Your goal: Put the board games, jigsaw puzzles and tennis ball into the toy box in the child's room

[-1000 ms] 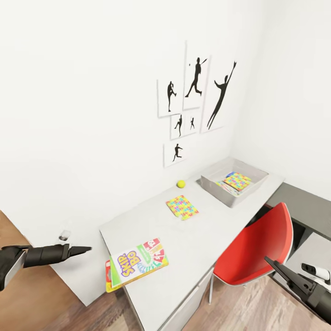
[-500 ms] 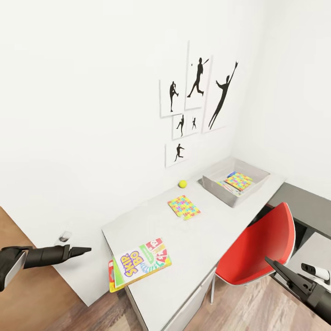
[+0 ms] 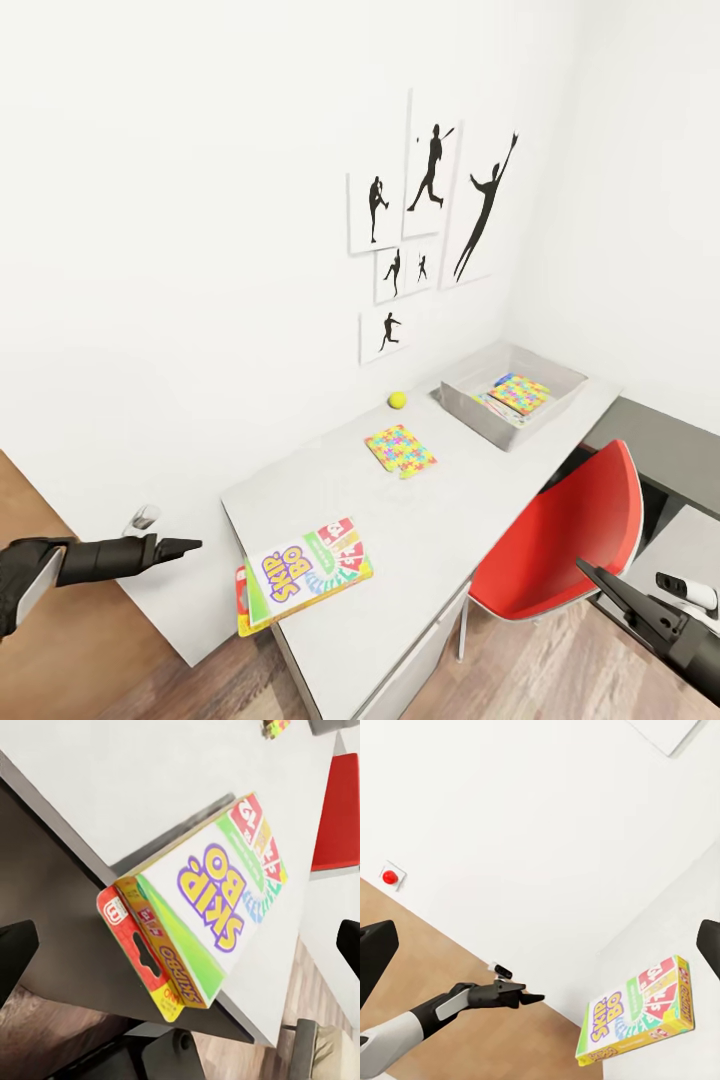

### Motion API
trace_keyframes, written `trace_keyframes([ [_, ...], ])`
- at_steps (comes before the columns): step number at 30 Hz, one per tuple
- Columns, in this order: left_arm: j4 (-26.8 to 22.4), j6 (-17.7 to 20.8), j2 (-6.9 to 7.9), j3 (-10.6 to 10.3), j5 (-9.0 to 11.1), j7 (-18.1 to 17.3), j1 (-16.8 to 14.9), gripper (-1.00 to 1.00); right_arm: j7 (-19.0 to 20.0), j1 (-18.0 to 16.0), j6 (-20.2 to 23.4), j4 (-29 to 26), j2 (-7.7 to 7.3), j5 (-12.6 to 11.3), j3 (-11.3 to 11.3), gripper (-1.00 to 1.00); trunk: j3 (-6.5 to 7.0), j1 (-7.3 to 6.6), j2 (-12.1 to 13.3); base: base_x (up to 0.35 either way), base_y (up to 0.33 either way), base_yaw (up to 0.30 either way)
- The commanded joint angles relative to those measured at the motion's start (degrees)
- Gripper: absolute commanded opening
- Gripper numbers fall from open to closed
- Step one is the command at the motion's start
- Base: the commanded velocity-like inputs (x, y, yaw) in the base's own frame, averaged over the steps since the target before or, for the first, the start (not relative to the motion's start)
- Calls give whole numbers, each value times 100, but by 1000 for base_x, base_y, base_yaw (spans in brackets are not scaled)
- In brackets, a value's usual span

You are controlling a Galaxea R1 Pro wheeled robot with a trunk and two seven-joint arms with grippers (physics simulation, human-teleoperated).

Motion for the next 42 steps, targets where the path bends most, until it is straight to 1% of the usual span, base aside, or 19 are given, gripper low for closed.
trace_keyframes([
  [1, 2, 56, -5, -8, 26, -3, -4, 100, -7, 0, 45, -5, -4, -38, 0, 100, -29, 26, -53, 0, 0, 0],
  [3, 4, 59, -31, -9, 27, 2, -4, 100, -4, 0, 49, -7, -5, -39, -2, 100, -65, 70, -133, 0, 0, 0],
  [9, 14, 70, -195, -13, 20, 10, -4, 100, -1, 0, 54, -10, -7, -40, -8, 100, -173, 202, -374, 0, 0, 0],
  [15, 85, 68, -266, -18, 13, 12, -4, 100, 0, 0, 54, -11, -8, -40, -10, 100, -280, 333, -614, 0, 0, 0],
  [24, 378, 58, -299, -20, 5, 5, -23, 100, 0, 0, 61, -11, -8, -40, -16, 100, -442, 531, -975, 0, 0, 0],
  [36, 457, 82, -300, -18, 2, 10, -30, 100, 0, 0, 63, -6, -8, -40, -22, 100, -657, 795, -1457, 0, 0, 0],
  [42, 468, 190, -297, -13, 2, 12, -30, 100, 0, 0, 63, -3, -8, -40, -22, 100, -765, 926, -1697, 0, 0, 0],
])
